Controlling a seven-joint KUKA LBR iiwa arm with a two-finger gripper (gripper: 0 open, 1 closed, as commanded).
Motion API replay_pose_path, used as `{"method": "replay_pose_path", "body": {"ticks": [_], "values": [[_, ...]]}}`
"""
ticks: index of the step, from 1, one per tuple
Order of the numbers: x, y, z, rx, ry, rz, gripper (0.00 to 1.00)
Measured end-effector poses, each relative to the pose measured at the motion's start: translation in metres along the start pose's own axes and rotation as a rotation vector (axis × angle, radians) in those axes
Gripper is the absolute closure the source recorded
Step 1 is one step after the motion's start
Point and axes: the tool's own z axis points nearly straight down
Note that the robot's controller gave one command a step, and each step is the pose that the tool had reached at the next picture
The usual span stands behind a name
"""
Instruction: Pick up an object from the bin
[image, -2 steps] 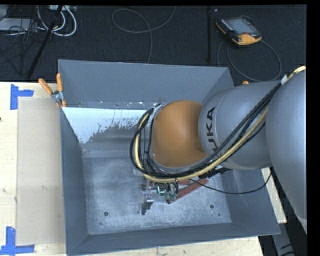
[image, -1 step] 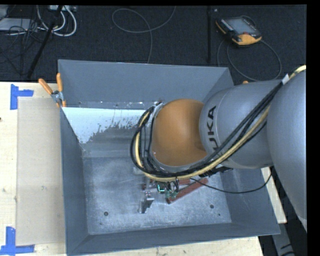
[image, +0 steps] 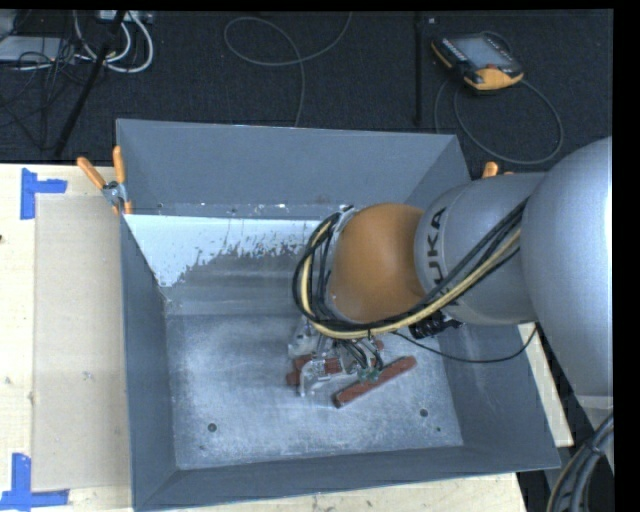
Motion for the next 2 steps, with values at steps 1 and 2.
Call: {"method": "replay_pose_path", "body": {"ticks": [1, 2], "values": [[0.0, 0.0, 0.0, 0.0, 0.0, 0.001, 1.0], [-0.02, 0.051, -0.206, 0.004, 0.009, -0.04, 1.0]]}}
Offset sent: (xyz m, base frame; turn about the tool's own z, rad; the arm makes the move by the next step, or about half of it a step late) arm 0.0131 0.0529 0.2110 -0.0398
